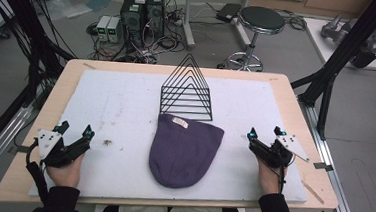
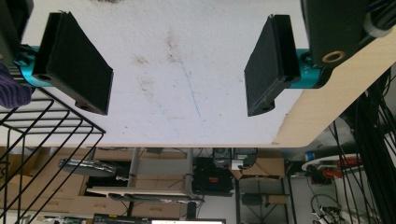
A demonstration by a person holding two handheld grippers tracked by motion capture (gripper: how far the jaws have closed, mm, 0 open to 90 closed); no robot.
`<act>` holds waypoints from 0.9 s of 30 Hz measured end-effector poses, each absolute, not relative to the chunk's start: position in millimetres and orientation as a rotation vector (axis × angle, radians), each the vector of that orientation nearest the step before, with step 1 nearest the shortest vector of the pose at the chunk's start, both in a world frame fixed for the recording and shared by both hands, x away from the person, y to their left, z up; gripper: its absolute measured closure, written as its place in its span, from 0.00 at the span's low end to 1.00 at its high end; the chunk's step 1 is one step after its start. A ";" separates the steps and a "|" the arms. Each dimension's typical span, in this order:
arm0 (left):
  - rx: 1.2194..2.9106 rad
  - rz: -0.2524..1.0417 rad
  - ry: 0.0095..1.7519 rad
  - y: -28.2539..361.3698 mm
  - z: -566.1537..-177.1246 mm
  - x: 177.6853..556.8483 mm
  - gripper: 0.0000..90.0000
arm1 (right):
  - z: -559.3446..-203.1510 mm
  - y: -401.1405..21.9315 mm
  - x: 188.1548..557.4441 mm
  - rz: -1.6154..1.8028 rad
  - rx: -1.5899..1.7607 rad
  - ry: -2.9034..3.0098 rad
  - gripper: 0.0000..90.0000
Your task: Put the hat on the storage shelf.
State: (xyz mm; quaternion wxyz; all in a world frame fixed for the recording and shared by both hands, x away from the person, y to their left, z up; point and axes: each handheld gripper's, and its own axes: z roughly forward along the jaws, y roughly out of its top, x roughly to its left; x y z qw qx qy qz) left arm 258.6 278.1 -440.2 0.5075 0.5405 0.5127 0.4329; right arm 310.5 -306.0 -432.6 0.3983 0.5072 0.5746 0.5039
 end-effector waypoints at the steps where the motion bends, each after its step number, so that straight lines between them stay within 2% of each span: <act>1: 1.305 1.042 1.234 277.9 -440.3 258.7 0.27 | -433.1 -306.3 310.5 1.273 1.288 1.462 0.14; 27: 1.318 1.053 1.213 273.2 -439.1 261.0 0.26 | -433.6 -309.9 308.4 1.286 1.298 1.459 0.14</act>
